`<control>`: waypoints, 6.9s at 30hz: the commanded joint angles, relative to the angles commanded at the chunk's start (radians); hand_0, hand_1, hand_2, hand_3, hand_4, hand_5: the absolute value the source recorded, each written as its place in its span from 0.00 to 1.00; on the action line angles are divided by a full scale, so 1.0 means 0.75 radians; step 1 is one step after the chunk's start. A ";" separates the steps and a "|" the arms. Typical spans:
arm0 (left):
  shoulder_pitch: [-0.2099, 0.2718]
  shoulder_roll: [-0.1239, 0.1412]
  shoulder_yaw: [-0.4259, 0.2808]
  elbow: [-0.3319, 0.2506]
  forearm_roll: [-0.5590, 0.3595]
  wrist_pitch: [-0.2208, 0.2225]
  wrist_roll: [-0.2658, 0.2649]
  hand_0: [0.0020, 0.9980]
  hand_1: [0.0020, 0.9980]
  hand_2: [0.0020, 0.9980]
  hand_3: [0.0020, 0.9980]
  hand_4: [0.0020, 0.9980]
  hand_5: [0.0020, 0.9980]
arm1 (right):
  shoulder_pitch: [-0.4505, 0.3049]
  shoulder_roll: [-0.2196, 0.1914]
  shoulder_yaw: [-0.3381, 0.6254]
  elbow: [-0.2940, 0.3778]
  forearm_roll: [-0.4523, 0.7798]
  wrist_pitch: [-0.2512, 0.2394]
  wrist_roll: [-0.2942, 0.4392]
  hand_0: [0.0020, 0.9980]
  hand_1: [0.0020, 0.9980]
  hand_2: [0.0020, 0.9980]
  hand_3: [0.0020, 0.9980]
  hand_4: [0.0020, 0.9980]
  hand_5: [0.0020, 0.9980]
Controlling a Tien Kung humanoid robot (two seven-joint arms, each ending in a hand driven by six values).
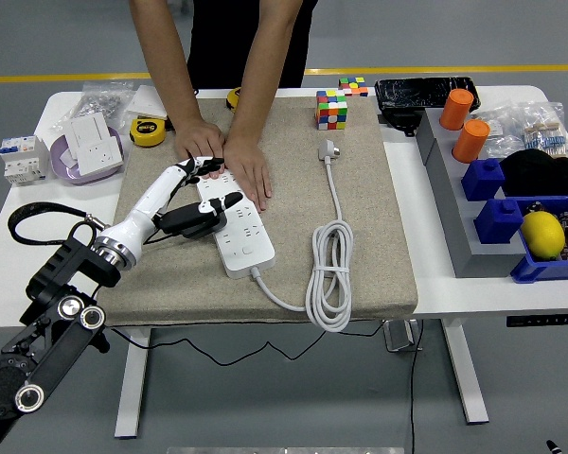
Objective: Pick up the plug,place it near the board,insert it into the board,press the button
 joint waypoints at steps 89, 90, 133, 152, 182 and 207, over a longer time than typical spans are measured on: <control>-0.051 0.087 0.168 0.129 0.629 0.043 0.128 0.96 0.96 0.90 0.88 1.00 0.94 | 0.003 -0.004 0.002 0.000 0.010 -0.003 -0.005 0.83 0.76 0.74 0.77 1.00 0.92; -0.054 0.089 0.175 0.131 0.629 0.042 0.129 0.96 0.96 0.90 0.88 1.00 0.95 | 0.004 -0.004 0.001 0.000 0.016 -0.003 -0.004 0.83 0.76 0.74 0.77 1.00 0.92; -0.143 0.121 0.263 0.101 0.689 0.051 0.125 0.95 0.95 0.89 0.87 1.00 0.94 | 0.002 -0.008 0.000 0.000 0.000 -0.005 -0.022 0.83 0.76 0.74 0.77 1.00 0.93; -0.111 0.067 0.231 -0.335 0.239 -0.079 0.481 0.15 0.07 0.16 0.79 0.45 0.16 | 0.003 -0.009 -0.005 0.000 0.002 -0.007 -0.022 0.83 0.76 0.74 0.77 1.00 0.93; -0.192 0.036 0.300 -0.158 0.192 -0.432 0.646 0.13 0.06 0.16 0.91 0.42 0.01 | 0.003 -0.013 -0.015 0.000 0.002 -0.006 -0.024 0.83 0.76 0.74 0.77 1.00 0.94; -0.201 0.041 0.294 -0.121 0.253 -0.464 0.662 0.13 0.06 0.16 0.87 0.42 0.00 | 0.007 -0.012 -0.011 0.000 0.004 -0.008 -0.022 0.83 0.76 0.74 0.76 1.00 0.95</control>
